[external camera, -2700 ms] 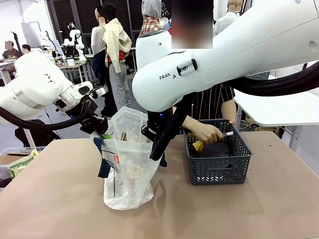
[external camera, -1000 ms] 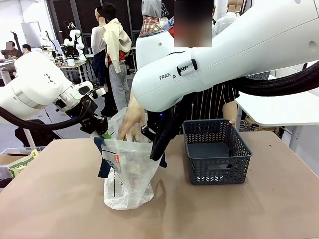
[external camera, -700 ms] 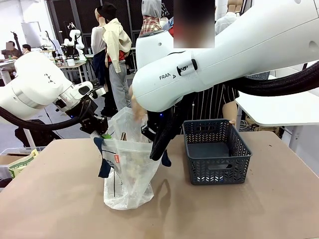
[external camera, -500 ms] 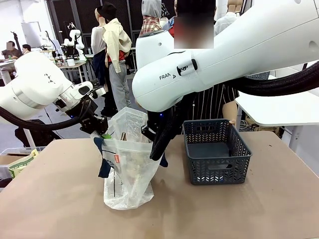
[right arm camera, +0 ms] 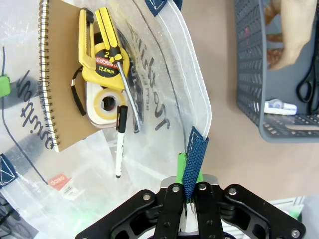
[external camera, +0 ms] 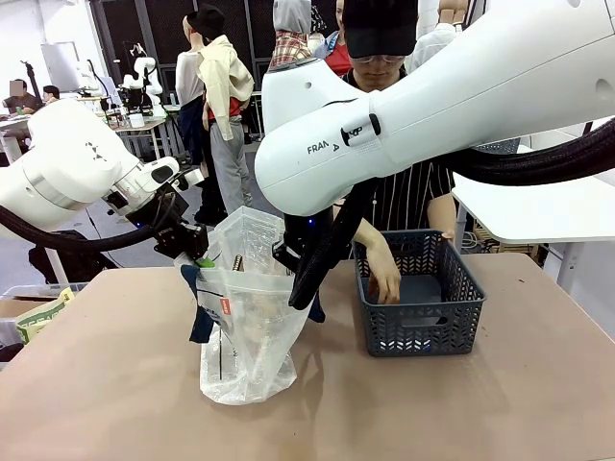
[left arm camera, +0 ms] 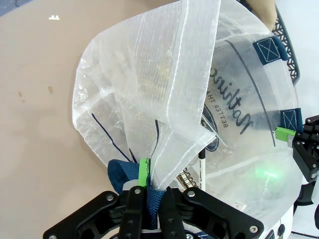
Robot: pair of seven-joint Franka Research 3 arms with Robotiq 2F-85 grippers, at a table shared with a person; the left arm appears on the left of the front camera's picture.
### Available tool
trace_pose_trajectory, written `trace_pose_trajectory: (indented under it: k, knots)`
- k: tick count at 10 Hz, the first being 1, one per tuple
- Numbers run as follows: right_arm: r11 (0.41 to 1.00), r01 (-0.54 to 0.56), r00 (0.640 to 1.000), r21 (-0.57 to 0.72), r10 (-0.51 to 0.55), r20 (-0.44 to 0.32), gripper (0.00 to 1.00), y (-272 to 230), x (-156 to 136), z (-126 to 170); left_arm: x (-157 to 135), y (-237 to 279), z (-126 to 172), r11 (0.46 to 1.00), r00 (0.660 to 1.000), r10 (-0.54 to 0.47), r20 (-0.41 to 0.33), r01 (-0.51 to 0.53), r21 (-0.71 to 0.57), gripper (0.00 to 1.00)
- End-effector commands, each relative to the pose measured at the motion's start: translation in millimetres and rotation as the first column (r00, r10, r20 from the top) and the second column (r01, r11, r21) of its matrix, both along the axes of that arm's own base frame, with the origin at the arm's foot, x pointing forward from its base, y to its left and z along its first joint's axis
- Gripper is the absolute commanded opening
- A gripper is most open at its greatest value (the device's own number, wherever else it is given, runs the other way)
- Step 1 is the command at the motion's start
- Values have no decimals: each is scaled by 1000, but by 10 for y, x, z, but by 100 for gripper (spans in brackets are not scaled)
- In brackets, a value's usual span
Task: Transfer purchased items from the store into the shopping bag.
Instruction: Move the Reusable shopping bag to the right side of the table.
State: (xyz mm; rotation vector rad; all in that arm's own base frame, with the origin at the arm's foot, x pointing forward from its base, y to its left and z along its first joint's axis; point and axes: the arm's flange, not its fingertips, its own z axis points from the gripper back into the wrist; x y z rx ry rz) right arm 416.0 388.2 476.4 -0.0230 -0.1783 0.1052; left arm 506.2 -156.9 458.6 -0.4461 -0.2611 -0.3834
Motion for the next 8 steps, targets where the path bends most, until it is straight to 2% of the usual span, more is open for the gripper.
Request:
trace_pose_trajectory:
  k: [1,8]
  knots:
    - [1000,-1,1000,0,1,1,0,-6,-14,-17,-18,12,4,1000,1000,4,2,-4,-4,0]
    - [1000,-1,1000,0,1,1,0,-6,-14,-17,-18,12,4,1000,1000,4,2,-4,-4,0]
